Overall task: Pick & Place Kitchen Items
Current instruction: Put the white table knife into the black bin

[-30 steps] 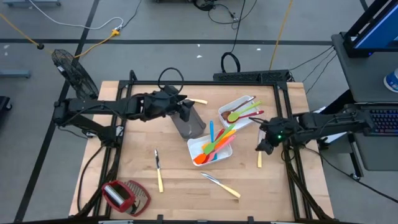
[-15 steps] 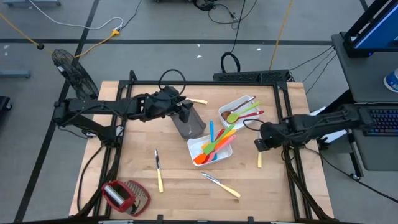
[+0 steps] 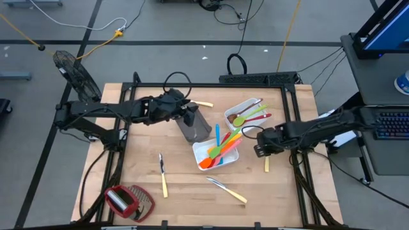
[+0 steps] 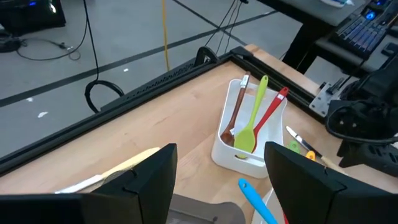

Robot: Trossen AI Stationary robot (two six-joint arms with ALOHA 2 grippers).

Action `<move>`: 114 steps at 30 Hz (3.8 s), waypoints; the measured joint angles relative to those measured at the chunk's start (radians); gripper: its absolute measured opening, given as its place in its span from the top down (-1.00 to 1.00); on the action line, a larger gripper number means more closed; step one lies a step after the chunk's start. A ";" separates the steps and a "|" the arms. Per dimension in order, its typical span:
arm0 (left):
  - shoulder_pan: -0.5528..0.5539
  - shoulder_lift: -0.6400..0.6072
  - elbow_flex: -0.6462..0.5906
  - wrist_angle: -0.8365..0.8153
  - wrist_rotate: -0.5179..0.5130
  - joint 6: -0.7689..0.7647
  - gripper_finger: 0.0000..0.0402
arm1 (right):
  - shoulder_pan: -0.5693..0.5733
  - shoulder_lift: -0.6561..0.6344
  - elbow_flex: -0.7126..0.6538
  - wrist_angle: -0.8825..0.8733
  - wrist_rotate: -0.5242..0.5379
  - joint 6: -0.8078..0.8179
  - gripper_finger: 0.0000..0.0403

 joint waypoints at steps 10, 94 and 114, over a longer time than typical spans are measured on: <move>0.000 0.000 0.000 -0.015 0.000 -0.003 -0.24 | 0.075 0.062 0.000 -0.016 0.077 0.094 0.30; -0.061 0.000 0.000 -0.072 -0.054 0.095 -0.24 | -0.382 0.249 0.562 0.553 -0.706 -0.450 0.81; -0.062 -0.122 0.002 0.001 -0.073 0.317 -0.24 | -0.528 0.638 0.562 1.211 -0.985 0.098 0.81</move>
